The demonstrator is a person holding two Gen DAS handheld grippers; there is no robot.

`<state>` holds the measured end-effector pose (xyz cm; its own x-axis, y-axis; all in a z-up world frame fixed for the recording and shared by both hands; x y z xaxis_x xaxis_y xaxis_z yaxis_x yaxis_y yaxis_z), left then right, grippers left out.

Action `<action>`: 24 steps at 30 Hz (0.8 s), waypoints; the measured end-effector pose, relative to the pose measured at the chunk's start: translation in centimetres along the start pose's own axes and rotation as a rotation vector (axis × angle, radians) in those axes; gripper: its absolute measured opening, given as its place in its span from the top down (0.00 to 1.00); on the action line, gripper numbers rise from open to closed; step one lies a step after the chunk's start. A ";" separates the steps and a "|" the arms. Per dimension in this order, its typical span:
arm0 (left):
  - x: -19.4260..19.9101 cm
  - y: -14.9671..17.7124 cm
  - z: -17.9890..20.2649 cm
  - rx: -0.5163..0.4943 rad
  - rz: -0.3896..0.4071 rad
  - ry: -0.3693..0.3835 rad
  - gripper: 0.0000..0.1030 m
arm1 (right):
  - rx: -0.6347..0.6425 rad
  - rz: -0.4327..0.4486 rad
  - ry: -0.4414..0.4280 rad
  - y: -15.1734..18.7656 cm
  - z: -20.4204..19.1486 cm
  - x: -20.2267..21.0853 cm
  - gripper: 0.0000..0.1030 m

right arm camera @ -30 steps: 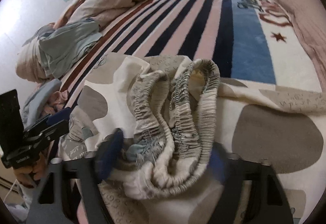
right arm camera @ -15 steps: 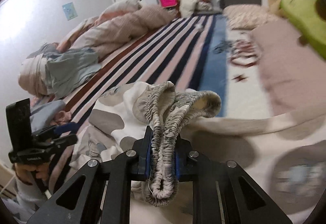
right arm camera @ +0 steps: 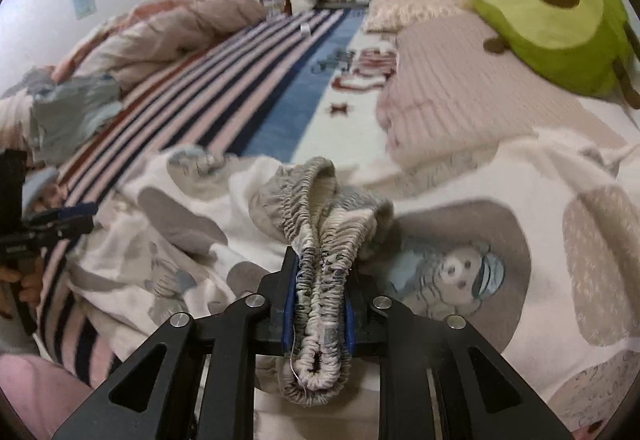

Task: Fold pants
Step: 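Grasp the elastic waistband with the right tool and lift it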

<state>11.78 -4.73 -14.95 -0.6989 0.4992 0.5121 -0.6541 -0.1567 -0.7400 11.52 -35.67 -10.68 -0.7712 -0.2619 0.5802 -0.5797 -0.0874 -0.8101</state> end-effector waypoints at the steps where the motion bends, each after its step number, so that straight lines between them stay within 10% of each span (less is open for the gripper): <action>1: -0.3 0.0 -0.1 0.018 -0.010 0.010 0.27 | 0.002 -0.007 0.004 0.1 0.1 0.0 0.71; 4: -1.5 0.2 -0.2 0.063 -0.045 0.047 0.27 | -0.028 0.026 -0.032 -0.1 0.4 0.9 0.49; 10: -3.9 0.2 -0.3 0.137 -0.091 0.102 0.29 | -0.079 0.075 -0.086 -0.7 0.4 2.4 0.47; 17: -5.8 1.2 0.9 0.210 -0.147 0.153 0.85 | -0.142 0.108 -0.127 -1.0 1.0 3.0 0.47; 24: -3.0 -0.7 1.2 0.138 -0.025 0.065 0.93 | -0.167 0.134 -0.127 -1.3 1.7 3.8 0.47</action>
<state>13.96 -7.12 -15.48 -0.6644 0.5580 0.4972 -0.7080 -0.2566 -0.6579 9.77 -38.15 -7.51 -0.8113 -0.3799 0.4444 -0.5177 0.1136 -0.8480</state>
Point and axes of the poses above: each gripper's, at about its wrist camera, not at the fingertips, and x roughly against the way its jaws point, z to its right, y to its underside, the point moved 3 cm from there along -x, roughly the way its jaws point, and after that the axes turned 15 degrees about z, right-handed, at the moved point
